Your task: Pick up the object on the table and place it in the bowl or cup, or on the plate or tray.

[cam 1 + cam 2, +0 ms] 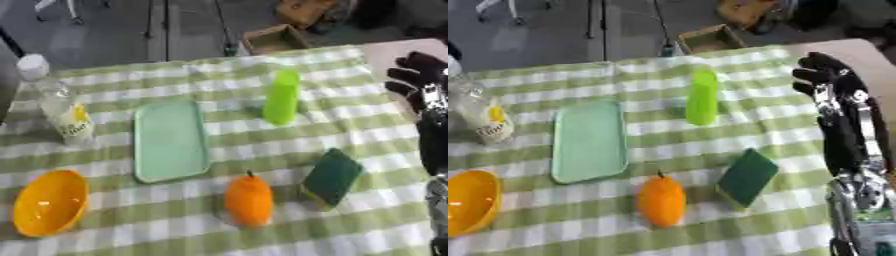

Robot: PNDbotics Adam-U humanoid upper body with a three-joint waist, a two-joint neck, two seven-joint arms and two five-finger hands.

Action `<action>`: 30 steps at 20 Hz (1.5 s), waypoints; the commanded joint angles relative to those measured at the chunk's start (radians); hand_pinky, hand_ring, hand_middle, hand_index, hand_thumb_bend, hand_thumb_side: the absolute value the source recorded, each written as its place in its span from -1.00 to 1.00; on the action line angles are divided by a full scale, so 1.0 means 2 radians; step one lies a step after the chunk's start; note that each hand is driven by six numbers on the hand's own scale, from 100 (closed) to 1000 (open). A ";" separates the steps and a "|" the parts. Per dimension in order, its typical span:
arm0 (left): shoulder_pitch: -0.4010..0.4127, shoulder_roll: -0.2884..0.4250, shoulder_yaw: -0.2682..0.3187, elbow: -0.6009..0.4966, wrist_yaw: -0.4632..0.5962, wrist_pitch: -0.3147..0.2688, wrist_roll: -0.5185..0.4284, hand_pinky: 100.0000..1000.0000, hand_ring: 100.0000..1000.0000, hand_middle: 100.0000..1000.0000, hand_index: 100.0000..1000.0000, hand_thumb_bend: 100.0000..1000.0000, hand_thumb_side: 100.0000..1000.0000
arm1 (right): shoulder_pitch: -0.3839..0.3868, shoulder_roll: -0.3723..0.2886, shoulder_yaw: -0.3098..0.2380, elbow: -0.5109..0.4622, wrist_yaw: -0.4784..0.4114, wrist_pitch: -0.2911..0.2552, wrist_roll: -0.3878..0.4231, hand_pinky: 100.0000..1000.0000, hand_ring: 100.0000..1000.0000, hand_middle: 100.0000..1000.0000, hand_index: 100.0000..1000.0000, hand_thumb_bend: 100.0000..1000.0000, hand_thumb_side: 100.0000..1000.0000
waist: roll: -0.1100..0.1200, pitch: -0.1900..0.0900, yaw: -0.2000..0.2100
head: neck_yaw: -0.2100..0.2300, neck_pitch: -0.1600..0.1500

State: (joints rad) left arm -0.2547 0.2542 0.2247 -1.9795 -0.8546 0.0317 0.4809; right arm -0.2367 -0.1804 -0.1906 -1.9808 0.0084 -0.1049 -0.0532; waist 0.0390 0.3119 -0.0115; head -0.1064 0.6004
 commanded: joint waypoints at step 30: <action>0.017 0.055 -0.055 0.005 -0.018 0.065 -0.301 0.88 0.82 0.98 1.00 1.00 0.75 | -0.005 -0.005 -0.001 -0.010 0.000 0.000 0.002 0.53 0.53 0.48 0.63 -1.00 0.22 | -0.004 -0.072 -0.007 | 0.000 -0.005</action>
State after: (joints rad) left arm -0.2183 0.3311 0.1249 -1.9652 -0.8761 0.1633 -0.1013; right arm -0.2374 -0.1804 -0.1903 -1.9808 0.0084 -0.1034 -0.0512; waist 0.0390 0.3119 -0.0250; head -0.1088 0.5975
